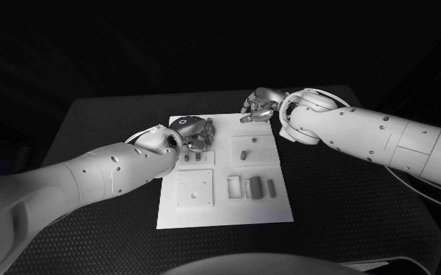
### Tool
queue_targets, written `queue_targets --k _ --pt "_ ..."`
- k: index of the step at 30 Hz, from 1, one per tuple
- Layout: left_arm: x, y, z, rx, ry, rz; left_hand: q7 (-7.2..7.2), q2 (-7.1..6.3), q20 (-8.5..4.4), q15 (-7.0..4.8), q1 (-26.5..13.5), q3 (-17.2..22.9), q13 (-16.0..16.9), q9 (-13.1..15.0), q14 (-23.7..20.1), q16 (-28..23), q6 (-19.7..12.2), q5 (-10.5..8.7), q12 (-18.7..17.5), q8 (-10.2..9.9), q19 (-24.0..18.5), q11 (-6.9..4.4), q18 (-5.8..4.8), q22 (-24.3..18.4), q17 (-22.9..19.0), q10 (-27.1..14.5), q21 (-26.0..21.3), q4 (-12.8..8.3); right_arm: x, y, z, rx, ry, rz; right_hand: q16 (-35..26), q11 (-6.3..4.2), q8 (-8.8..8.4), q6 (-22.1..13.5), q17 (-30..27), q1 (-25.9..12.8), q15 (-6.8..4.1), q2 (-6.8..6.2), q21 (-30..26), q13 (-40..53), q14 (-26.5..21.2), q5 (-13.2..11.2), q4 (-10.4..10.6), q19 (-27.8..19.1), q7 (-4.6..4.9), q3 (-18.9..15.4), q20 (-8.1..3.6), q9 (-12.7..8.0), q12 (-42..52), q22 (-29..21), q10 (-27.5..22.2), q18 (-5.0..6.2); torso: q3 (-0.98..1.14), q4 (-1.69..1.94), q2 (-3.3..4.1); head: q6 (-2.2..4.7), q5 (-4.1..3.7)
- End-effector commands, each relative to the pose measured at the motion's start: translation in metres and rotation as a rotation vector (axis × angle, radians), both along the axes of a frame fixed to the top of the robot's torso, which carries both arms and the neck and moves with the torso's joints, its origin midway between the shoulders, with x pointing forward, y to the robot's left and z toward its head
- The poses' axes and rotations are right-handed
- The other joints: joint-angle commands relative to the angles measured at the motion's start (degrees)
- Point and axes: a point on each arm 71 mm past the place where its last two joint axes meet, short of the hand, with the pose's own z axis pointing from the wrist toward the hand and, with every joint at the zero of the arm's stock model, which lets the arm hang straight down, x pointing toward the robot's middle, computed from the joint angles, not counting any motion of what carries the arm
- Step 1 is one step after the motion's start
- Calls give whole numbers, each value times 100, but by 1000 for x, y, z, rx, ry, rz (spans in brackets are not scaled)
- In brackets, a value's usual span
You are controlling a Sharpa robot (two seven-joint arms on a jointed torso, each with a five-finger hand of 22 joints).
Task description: Assemble the parts on the task board
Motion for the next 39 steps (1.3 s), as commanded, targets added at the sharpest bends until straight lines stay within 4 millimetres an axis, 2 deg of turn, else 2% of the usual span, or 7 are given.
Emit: queue_targets --k 1,12,23,29,39 --pt "-1 0 5 -60 -33 -6 -6 -6 -42 -45 35 36 4 -7 5 40 44 22 18 -9 152 154 996 12 -8 195 16 -2 0 0 -1 -3 4 9 16 -22 17 -14 -10 4 6 40 -15 -6 5 -18 8 4 42 -11 -25 -9 27 94 -7 68 -2 0 -1 15 7" --pt "1 4 18 -111 -47 10 -3 -12 -48 -45 47 47 0 -13 5 51 44 22 3 -17 153 154 992 9 -21 199 14 -3 -1 -1 -2 -4 7 9 15 -22 17 -15 -10 3 6 40 -16 -7 5 -18 8 3 42 -11 -25 -11 27 94 -7 68 -2 1 -1 50 19" --pt "1 31 29 -108 -21 35 -4 -14 -50 -45 6 24 -2 -16 0 66 61 16 -12 -18 155 155 982 7 -42 218 14 18 -1 -2 -2 -4 7 6 15 -22 18 -15 -11 3 6 40 -16 -8 5 -18 7 3 42 -11 -25 -12 28 94 -6 68 2 9 -1 39 22" --pt "0 43 27 -90 -8 49 -7 -17 -52 -46 9 22 -3 -17 -1 70 64 16 -17 -19 153 153 980 7 -48 221 12 11 -1 -3 -2 -4 7 5 15 -22 19 -16 -11 3 6 40 -16 -8 5 -18 6 3 42 -11 -25 -13 28 94 -6 68 -4 7 1 35 24" --pt "-1 48 23 -26 8 39 -20 -27 -57 -54 -12 -8 -1 -15 -8 84 98 7 -23 -10 147 144 970 5 -72 255 8 12 -1 -2 -2 -4 8 7 15 -22 19 -17 -11 4 6 41 -16 -9 5 -18 5 3 42 -11 -26 -14 28 93 -6 68 -8 -2 2 19 46"
